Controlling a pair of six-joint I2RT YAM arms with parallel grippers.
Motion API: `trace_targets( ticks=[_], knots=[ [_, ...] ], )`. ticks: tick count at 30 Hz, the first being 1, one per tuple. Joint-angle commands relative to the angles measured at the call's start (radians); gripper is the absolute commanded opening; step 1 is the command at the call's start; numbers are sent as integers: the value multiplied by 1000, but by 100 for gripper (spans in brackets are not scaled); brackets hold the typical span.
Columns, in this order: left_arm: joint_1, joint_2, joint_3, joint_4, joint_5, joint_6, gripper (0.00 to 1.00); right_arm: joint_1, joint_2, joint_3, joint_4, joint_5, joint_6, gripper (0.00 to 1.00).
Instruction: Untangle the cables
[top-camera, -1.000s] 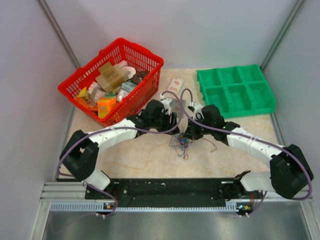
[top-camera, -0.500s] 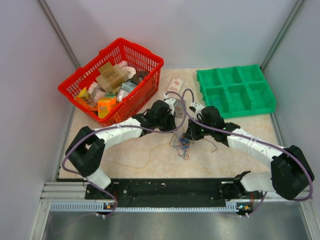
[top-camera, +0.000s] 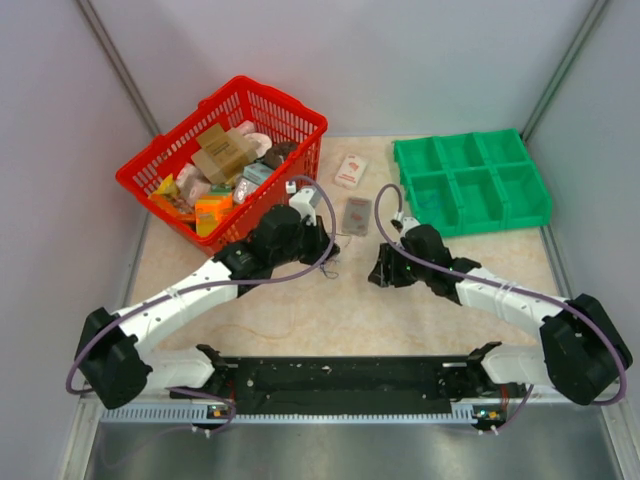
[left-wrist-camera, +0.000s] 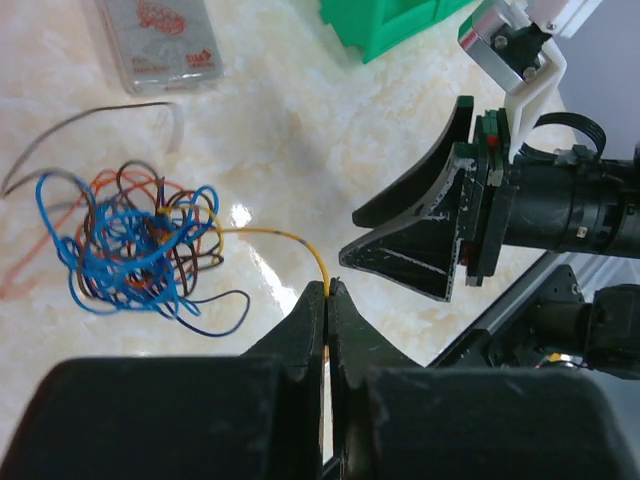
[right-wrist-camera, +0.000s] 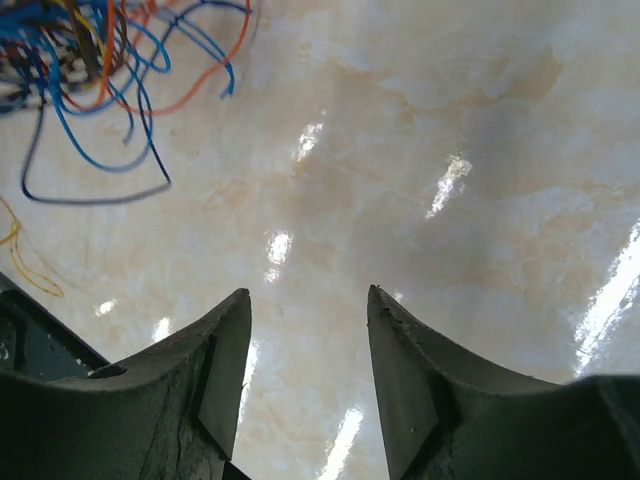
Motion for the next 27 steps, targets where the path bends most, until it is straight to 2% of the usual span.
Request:
trace_targets(
  ticks=[1, 3, 7, 12, 15, 19, 27],
  knots=[
    [-1, -65, -4, -21, 42, -34, 0, 8, -50, -10, 166, -73, 47, 51],
    [-1, -76, 7, -37, 48, -26, 0, -18, -64, -3, 192, -139, 88, 55],
    [-1, -84, 22, -62, 68, -6, 0, -75, 5, 32, 240, -341, 133, 55],
    [-1, -64, 44, -88, 91, -29, 0, -69, 7, -16, 337, -434, 132, 56],
    [-1, -55, 44, -82, 141, -58, 0, -43, -21, -33, 360, -411, 124, 56],
    [-3, -56, 35, -50, 192, -87, 0, 8, 19, -24, 387, -291, 139, 57],
    [-3, -75, 38, -68, 187, -128, 0, 134, 105, 43, 440, -118, 162, 56]
  ],
)
